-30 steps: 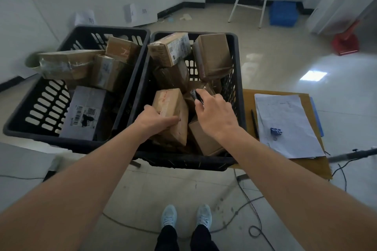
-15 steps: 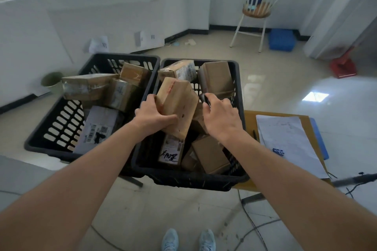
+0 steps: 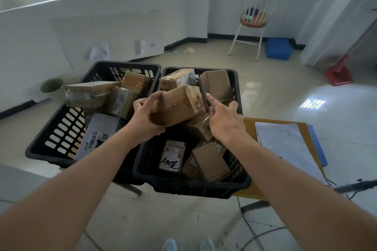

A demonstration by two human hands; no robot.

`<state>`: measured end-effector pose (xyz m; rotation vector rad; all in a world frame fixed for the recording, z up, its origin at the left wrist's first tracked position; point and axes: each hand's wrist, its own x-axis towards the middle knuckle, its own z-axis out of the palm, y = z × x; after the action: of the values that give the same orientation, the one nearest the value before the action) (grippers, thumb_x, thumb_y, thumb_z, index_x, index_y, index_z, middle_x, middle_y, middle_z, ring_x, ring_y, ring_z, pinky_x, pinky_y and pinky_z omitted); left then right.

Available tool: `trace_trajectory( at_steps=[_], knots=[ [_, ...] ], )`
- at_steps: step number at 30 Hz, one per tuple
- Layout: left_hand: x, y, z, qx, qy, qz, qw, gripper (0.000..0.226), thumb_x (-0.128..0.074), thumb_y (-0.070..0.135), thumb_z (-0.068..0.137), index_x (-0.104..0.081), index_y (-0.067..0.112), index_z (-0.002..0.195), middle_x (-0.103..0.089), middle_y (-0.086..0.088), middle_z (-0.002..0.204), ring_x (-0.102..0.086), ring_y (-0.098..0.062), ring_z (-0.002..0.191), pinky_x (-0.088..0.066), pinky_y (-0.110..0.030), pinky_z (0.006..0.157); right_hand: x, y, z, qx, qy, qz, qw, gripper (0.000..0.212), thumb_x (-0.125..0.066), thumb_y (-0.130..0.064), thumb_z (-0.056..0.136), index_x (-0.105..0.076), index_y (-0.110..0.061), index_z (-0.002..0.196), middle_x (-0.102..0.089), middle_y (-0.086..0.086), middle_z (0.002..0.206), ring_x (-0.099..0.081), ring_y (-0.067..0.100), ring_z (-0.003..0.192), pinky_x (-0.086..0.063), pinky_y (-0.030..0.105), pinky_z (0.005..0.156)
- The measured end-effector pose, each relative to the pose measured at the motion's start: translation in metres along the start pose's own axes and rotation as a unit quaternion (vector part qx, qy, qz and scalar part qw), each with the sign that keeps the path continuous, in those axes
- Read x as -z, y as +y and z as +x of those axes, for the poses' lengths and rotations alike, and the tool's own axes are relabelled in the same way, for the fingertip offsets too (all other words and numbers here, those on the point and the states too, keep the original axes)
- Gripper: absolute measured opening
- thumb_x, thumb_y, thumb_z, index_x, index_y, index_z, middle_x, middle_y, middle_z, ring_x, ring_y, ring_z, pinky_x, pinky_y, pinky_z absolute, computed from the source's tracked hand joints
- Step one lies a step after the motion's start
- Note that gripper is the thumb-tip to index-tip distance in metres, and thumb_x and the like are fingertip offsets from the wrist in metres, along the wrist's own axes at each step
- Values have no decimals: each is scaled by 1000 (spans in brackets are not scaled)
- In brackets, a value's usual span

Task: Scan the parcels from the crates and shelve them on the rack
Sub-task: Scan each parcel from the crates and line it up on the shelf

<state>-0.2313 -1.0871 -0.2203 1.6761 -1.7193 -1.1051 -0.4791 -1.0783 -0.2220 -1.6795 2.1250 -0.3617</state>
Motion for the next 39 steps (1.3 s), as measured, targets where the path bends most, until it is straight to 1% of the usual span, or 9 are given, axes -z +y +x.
trace_trajectory(
  at_steps=[4, 9, 13, 16, 23, 27, 31, 36, 39],
  knots=[
    [-3, 3, -6, -54, 4, 53, 997, 98, -81, -3, 78, -43, 59, 143, -19, 4, 144, -32, -30, 133, -45, -43, 112, -7, 0, -1, 4, -32, 8, 999, 48, -36, -42, 113, -29, -65, 154, -35, 11, 136, -57, 42, 103, -57, 52, 89],
    [1, 5, -3, -46, 2, -85, 995, 60, -78, 32, 84, -59, 54, 136, -29, 3, 147, -42, -20, 130, -52, -30, 102, -9, 3, 1, 16, -35, 20, 999, 48, -33, -41, 113, -28, -63, 155, -34, 7, 131, -59, 39, 96, -60, 52, 83],
    [0, 4, 12, 1, 136, -164, 977, 25, -59, 57, 103, -72, 45, 120, -50, 5, 134, -50, -18, 124, -56, -51, 102, -10, 3, -1, 20, -35, 21, 999, 51, -33, -40, 113, -22, -67, 154, -32, 9, 133, -59, 40, 94, -60, 52, 84],
    [1, 3, 20, 8, 190, -197, 962, 20, -62, 50, 103, -72, 41, 119, -61, 2, 131, -56, -22, 125, -55, -38, 93, -11, 1, -2, 25, -38, 23, 999, 55, -36, -38, 112, -19, -69, 154, -30, 9, 137, -58, 40, 95, -60, 52, 84],
    [8, 21, 27, 96, 256, -349, 896, 52, -81, 35, 80, -62, 24, 127, -66, -4, 123, -64, -19, 114, -60, -38, 92, -12, -2, -9, 19, -67, -14, 997, 58, -36, -42, 112, -9, -73, 152, -19, 10, 159, -53, 45, 116, -56, 50, 91],
    [17, 21, 32, 105, 259, -342, 897, 59, -85, 39, 72, -62, 19, 122, -68, -7, 122, -65, -19, 112, -57, -33, 92, -12, 5, -2, -10, -36, 12, 999, 51, -32, -45, 112, -15, -71, 152, -27, 11, 151, -58, 40, 106, -58, 54, 90],
    [27, 18, 29, 110, 190, -347, 912, 80, -92, 44, 51, -59, 21, 121, -69, -9, 125, -64, -25, 120, -53, -45, 108, -8, 10, 4, -18, -14, 31, 999, 51, -32, -45, 112, -14, -70, 153, -27, 15, 155, -59, 40, 109, -58, 55, 92],
    [25, 18, 26, 65, 141, -399, 904, 90, -90, 26, 58, -54, 17, 140, -66, -13, 132, -65, -25, 118, -59, -31, 82, -7, 6, 6, -20, -14, 54, 998, 48, -32, -46, 112, -20, -67, 154, -27, 14, 154, -60, 40, 108, -59, 55, 92],
    [21, 19, 25, 60, 133, -455, 878, 97, -81, 11, 65, -45, 20, 154, -62, -16, 137, -64, -28, 121, -59, -36, 85, -11, 4, 2, -33, -40, 78, 996, 47, -31, -46, 112, -22, -65, 155, -26, 14, 154, -60, 40, 107, -59, 54, 93]
  ],
)
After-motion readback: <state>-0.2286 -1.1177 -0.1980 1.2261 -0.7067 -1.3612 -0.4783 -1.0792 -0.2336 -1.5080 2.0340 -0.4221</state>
